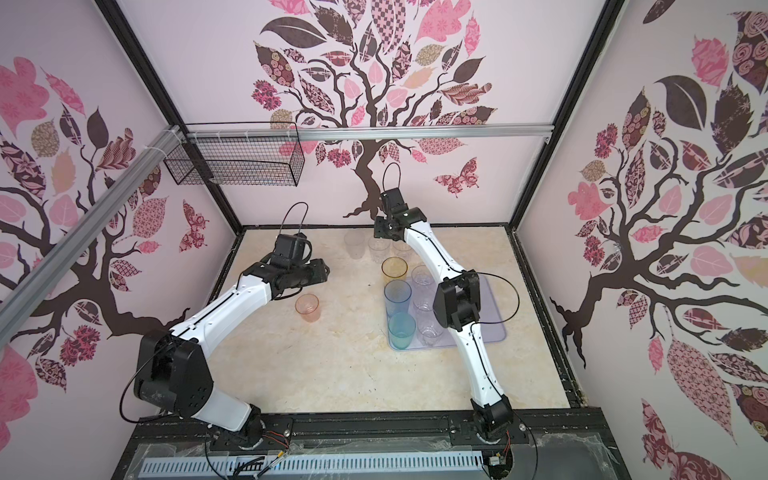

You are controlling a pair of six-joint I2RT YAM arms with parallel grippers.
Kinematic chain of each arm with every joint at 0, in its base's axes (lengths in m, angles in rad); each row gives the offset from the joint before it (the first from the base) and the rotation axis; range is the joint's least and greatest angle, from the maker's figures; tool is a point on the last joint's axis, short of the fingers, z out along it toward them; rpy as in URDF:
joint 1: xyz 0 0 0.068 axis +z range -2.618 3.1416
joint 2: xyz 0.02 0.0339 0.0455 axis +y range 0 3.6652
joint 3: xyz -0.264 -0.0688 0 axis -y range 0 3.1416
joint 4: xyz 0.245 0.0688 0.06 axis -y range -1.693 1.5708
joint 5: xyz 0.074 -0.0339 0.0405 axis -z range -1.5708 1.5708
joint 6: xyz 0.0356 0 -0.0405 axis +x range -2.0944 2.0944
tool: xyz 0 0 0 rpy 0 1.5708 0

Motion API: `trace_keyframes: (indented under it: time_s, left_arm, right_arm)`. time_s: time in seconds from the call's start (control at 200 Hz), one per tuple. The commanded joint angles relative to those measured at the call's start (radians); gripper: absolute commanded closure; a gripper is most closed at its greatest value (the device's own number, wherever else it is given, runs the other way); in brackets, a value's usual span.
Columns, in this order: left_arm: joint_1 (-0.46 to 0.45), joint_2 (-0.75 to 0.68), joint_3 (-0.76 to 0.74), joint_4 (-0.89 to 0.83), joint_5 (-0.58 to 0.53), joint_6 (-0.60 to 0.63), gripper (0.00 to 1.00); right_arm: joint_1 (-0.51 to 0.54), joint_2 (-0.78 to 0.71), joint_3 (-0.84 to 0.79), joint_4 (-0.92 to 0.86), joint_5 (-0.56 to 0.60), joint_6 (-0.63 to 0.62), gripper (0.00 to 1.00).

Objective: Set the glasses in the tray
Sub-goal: 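Move the right gripper to a clear glass by the back wall and grasp it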

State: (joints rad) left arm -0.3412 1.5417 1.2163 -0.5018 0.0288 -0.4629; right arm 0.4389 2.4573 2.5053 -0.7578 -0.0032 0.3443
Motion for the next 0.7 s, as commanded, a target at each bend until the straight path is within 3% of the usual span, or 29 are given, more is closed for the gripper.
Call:
trace_keyframes:
  time_s: [0.0,0.155,0.695]
  left_arm:
    - [-0.004,0.009,-0.033,0.023,0.008,0.013,0.46]
    - [-0.004,0.012,-0.037,0.029,0.009,0.012,0.46]
    - [-0.008,0.030,-0.037,0.030,0.022,0.005,0.46]
  right_arm:
    - [0.015,0.069,0.041,0.014,-0.021,-0.032,0.45]
    - [0.058,0.113,0.061,0.044,-0.002,-0.079,0.45]
    - [0.065,0.219,0.088,0.099,0.016,-0.118,0.46]
